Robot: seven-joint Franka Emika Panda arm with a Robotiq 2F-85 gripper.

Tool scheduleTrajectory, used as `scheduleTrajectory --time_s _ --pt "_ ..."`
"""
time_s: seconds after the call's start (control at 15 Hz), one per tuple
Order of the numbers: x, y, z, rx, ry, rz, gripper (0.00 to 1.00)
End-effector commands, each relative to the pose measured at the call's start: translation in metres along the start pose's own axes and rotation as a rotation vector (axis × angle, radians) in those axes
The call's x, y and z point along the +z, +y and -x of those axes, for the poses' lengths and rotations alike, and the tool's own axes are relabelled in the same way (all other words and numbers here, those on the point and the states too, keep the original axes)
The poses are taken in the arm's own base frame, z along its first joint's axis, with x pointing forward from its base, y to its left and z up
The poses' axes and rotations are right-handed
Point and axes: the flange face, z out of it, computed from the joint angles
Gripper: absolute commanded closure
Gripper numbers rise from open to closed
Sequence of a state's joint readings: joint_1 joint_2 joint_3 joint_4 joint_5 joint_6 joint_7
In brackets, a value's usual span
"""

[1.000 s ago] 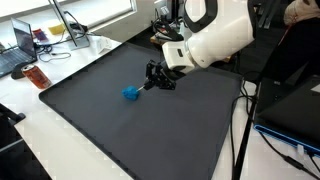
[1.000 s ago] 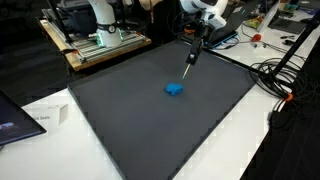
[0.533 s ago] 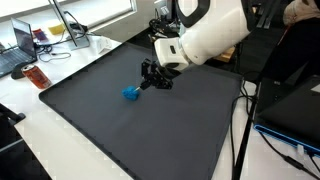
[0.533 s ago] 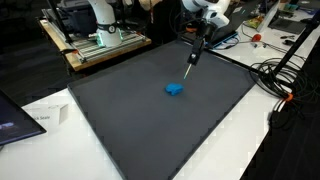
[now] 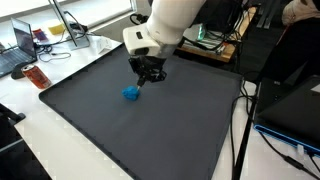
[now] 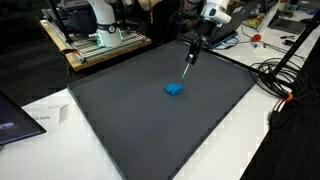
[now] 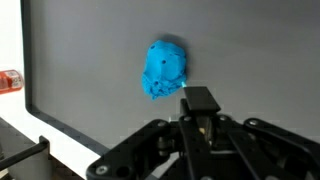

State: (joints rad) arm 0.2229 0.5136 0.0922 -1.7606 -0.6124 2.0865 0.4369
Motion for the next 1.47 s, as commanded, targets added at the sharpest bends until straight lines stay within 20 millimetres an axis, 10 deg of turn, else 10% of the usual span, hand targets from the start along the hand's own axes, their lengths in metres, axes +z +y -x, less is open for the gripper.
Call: scheduleTrajectory --time_s 0.0,1.4 --pt "-0.010 0.020 0.005 -0.017 -0.027 -0.138 0.97" --pt "0.038 0.169 0.028 0.074 0.047 -0.605 0.97"
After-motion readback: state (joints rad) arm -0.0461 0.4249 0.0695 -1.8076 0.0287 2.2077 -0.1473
